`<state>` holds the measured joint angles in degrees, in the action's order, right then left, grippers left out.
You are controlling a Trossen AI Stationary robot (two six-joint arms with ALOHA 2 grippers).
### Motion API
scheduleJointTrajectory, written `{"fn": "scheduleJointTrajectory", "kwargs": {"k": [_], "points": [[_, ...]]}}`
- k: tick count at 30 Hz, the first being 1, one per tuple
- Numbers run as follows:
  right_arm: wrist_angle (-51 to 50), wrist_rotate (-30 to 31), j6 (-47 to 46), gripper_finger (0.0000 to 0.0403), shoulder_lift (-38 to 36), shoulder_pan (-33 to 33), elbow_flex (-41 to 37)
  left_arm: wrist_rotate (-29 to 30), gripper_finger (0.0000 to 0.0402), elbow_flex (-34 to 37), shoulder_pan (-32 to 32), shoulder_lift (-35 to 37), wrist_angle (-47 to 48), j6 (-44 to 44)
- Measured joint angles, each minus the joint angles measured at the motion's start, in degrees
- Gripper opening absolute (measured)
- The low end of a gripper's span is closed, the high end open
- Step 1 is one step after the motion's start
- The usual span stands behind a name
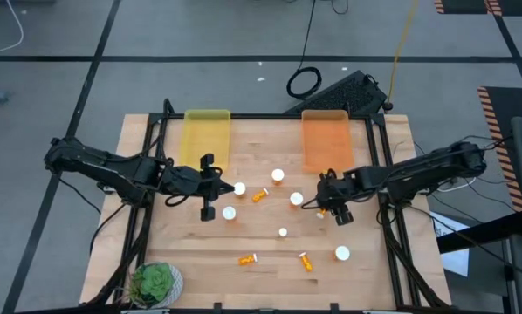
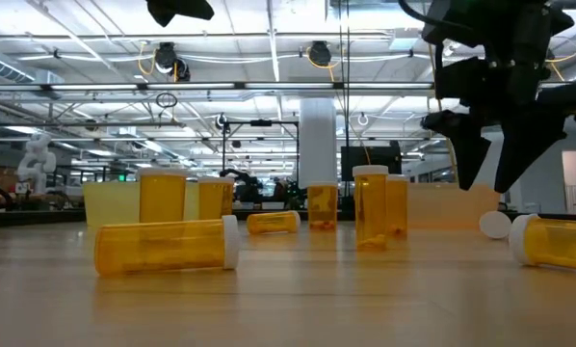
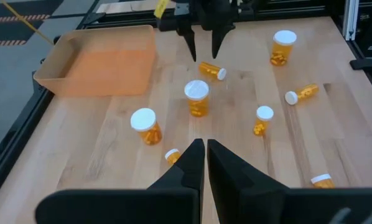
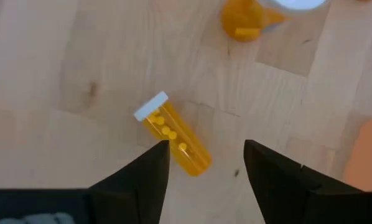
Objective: Pick and place medicine bottles into bin by pill shape (circle, oval)
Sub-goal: Put the small orange pill bottle into the orange bin
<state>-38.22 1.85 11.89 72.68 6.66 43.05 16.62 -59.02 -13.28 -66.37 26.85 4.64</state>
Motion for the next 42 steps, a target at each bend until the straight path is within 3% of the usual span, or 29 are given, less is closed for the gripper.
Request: {"fn": "scheduleJointTrajectory", "kwargs": {"k": [26, 42], "points": [[-0.64, 1.32, 12.95, 0.0193, 12.24, -0.67, 0.10, -0.04, 0.0024, 0.00, 0.02, 0.00, 0.02, -0.92], [-1.03, 1.09, 9.32, 0.0104, 12.22, -1.05, 0.09, -0.04, 0.0024, 0.02, 0.00, 0.00, 0.04, -1.31]]}}
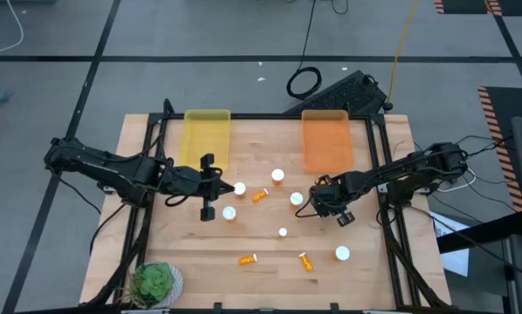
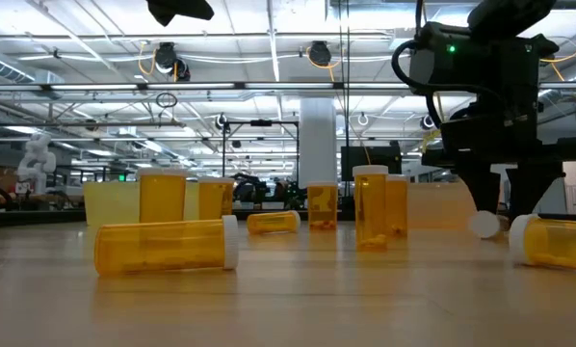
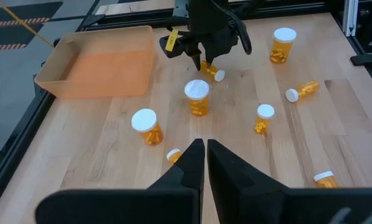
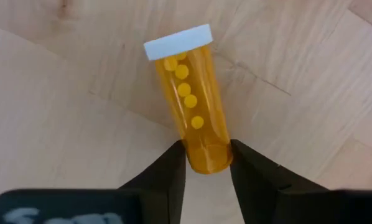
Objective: Pick and place medicine bottles into bin by pill shape (circle, oval)
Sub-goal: Put the small orange pill bottle into the orange bin
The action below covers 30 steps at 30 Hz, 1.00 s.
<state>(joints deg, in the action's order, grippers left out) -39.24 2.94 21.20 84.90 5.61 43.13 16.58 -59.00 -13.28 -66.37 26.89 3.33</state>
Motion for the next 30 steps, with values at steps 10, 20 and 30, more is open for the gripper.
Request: {"fn": "scheduleJointTrajectory", "kwargs": {"k": [10, 20, 30], "points": [[-0.04, -0.02, -2.94, 0.0103, -0.01, 0.13, -0.02, 0.00, 0.0024, 0.00, 0.02, 0.00, 0.00, -0.05], [-0.85, -0.61, -6.34, 0.0100, -4.98, 0.13, -0.04, 0.00, 0.0024, 0.00, 0.02, 0.00, 0.00, -0.08], [2.51, -6.30, -13.25, 0.0102, -16.24, 1.91, -0.04, 0.01, 0.0024, 0.00, 0.02, 0.00, -0.07, -0.28]]}}
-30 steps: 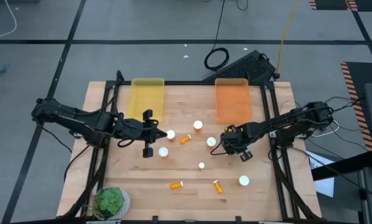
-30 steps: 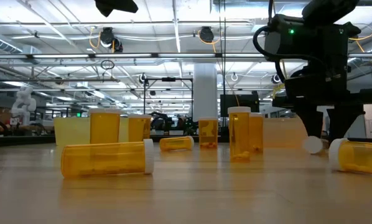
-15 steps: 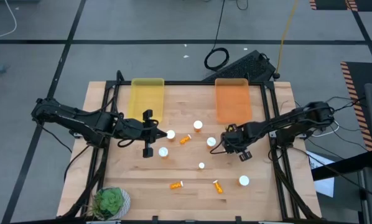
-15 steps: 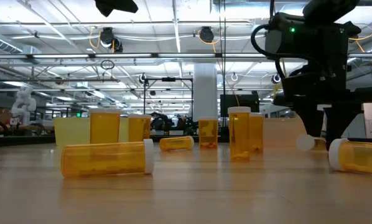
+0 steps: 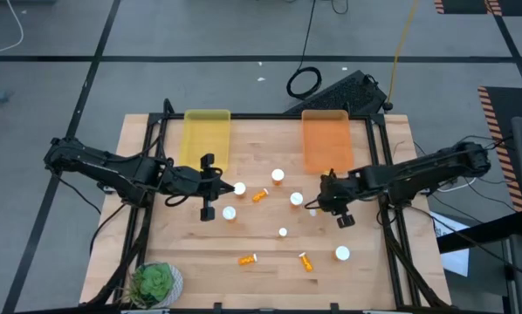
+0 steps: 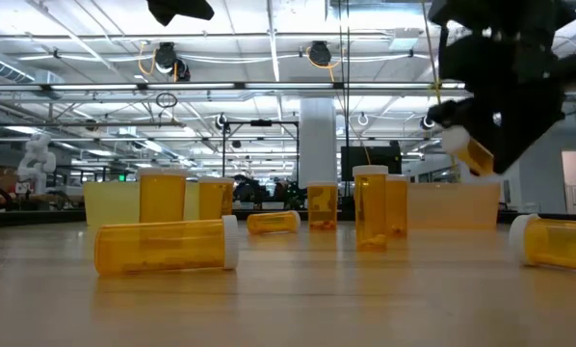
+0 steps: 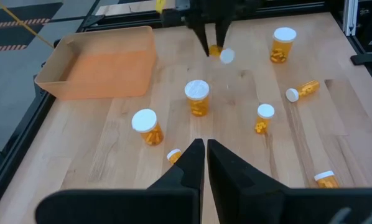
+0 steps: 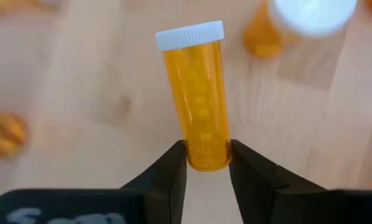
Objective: Pick and place medicine bottles into bin by pill shape (circle, oval)
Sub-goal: Put the small orange pill bottle into the orange bin
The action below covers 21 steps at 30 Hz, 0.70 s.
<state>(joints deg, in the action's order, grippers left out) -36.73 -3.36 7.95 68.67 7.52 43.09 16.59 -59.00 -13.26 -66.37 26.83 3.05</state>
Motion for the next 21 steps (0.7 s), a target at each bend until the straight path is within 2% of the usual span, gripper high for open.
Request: {"fn": "scheduleJointTrajectory", "kwargs": {"k": [10, 21], "points": [[11.84, 0.09, -6.00, 0.0102, -9.16, 3.99, 0.00, 0.01, 0.0024, 0.00, 0.00, 0.00, -1.71, -0.13], [28.29, 0.59, -9.49, 0.0102, -10.58, 4.60, 0.00, 0.08, 0.0024, 0.02, 0.05, 0.00, -8.01, -3.70]]}}
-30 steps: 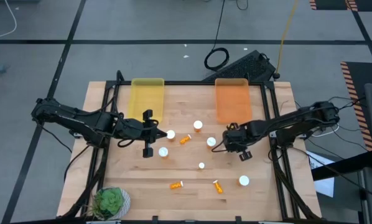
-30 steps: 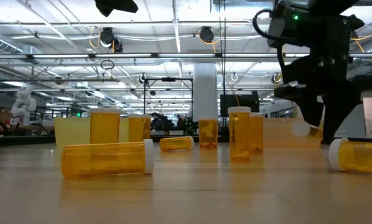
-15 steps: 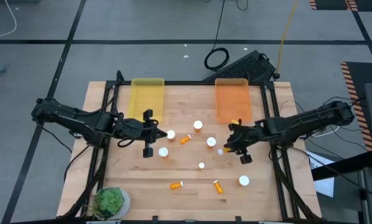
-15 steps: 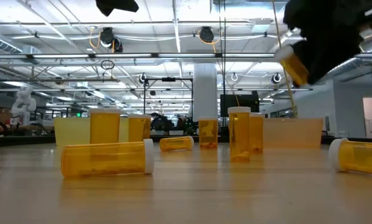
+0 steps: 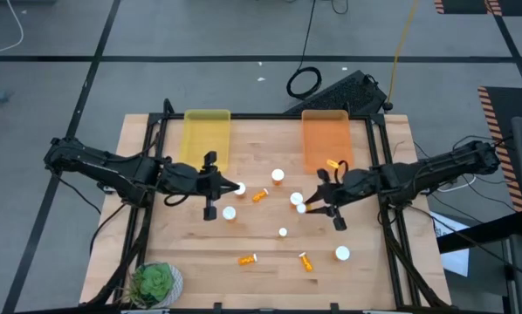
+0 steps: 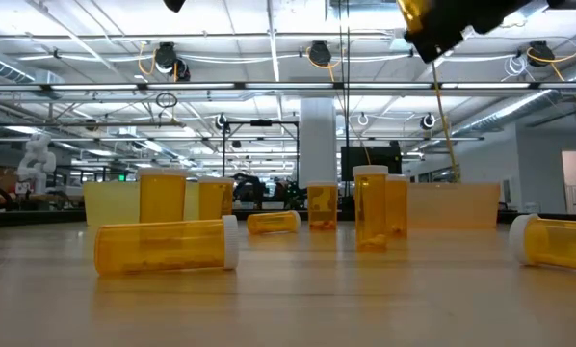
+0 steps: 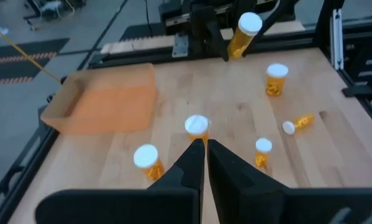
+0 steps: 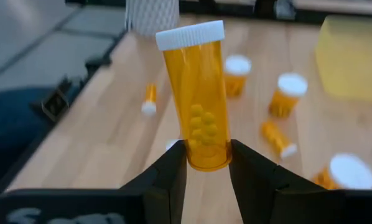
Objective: Pick and place medicine bottles into bin by pill shape (circle, oval)
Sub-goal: Put the small orange pill bottle into the orange bin
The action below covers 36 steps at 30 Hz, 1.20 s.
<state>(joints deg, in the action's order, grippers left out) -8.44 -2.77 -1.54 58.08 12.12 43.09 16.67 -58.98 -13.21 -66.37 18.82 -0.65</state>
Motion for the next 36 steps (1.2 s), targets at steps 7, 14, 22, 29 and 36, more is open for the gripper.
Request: {"fn": "scheduleJointTrajectory", "kwargs": {"k": [7, 14, 22, 29, 36], "points": [[10.61, 0.17, 1.20, 0.0102, 0.00, 0.00, 0.00, 2.71, 0.0024, 0.00, 0.00, -0.01, -3.84, -1.21], [29.19, 0.16, 1.26, 0.0102, -0.02, 0.00, -7.07, 2.94, 0.0036, 0.00, -0.04, -3.60, -9.80, -2.03], [49.31, 12.27, -0.51, 0.0102, -0.02, -0.11, -16.98, 2.92, 0.0107, 0.00, 0.02, -11.58, -24.27, -3.66], [50.64, 19.37, -4.92, 0.0102, -0.02, -0.17, -18.67, 2.88, 0.0173, -0.02, 1.06, -18.44, -37.10, -2.95], [50.71, 19.24, -10.50, 0.0102, 0.00, -0.15, -18.67, 0.90, 0.0238, -0.25, 3.63, -25.04, -47.76, 2.00]]}}
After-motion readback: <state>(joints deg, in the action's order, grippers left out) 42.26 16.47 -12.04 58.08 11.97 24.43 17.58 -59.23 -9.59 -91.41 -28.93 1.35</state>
